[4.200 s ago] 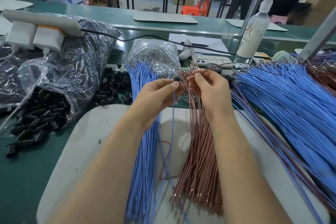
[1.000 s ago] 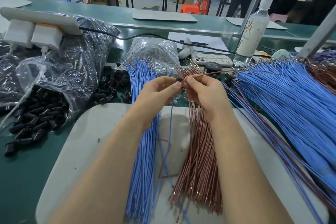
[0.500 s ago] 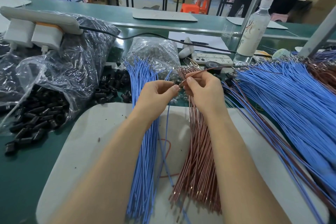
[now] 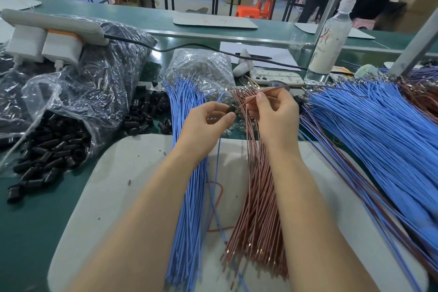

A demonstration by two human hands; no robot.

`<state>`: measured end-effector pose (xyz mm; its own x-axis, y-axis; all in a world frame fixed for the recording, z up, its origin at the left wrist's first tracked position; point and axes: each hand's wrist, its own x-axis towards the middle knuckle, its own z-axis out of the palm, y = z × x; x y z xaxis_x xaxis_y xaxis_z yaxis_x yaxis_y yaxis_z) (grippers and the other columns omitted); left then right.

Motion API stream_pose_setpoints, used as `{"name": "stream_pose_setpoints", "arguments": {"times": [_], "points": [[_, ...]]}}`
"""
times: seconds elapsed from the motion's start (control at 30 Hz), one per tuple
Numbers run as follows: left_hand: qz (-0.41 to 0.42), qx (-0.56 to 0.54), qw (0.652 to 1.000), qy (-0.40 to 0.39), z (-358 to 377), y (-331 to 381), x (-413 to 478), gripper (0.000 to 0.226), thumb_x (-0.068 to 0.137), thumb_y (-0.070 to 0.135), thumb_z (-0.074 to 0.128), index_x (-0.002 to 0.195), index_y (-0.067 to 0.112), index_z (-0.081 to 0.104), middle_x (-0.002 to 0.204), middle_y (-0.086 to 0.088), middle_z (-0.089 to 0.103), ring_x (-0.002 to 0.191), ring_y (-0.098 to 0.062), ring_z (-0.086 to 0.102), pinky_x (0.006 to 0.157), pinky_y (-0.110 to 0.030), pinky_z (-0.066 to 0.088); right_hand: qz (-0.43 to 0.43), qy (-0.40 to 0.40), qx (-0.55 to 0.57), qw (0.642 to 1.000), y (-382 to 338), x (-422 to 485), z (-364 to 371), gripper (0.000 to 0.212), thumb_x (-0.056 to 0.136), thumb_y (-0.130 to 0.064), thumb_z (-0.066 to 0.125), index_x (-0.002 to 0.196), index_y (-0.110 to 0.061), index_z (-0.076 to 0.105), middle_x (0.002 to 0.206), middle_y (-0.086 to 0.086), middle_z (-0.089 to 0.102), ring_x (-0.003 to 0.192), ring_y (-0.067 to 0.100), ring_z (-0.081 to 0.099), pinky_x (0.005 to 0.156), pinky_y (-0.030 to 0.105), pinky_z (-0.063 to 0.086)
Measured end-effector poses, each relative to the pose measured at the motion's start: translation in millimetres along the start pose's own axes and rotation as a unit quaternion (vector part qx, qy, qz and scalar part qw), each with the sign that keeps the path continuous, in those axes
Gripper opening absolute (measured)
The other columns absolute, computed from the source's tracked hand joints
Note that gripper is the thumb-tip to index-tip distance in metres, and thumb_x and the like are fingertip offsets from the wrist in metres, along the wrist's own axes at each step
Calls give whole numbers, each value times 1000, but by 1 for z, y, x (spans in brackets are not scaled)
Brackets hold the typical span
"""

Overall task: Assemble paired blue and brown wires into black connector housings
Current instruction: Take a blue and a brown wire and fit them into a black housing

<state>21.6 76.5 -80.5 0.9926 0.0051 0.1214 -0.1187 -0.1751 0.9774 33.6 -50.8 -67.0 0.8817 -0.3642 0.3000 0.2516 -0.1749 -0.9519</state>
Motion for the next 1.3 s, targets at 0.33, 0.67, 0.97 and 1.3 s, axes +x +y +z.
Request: {"name": "stream_pose_setpoints", "arguments": {"times": [0.33,0.67,0.97,1.3], "points": [[119,201,972,35,4,-3,0,7,88,18,64,95,21,66,81,3,62,77,-10,57,64,-3,36,-51,-8,-79,996,-3,-2,-2,8,94,-12,54,88,-13,59,80,1,68,80,19,66,83,44,52],[174,249,951,65,5,-2,0,12,90,18,61,100,15,67,89,0,64,82,-17,57,76,-32,47,-70,-79,-165,981,-3,-5,0,7,91,-14,57,87,-12,63,80,-2,66,79,17,63,80,36,52],[190,251,947,66,3,0,-2,14,90,17,61,101,12,67,90,1,63,86,-16,56,79,-29,46,65,-119,-33,990,-3,-3,-1,12,90,-21,62,78,-21,64,76,0,69,73,15,65,76,38,58],[162,120,976,85,7,5,-2,12,90,14,62,101,13,68,89,3,70,82,-8,63,76,-16,47,91,-182,14,979,-14,-14,11,30,101,-24,44,93,-13,70,93,20,71,88,36,68,83,45,57]]}}
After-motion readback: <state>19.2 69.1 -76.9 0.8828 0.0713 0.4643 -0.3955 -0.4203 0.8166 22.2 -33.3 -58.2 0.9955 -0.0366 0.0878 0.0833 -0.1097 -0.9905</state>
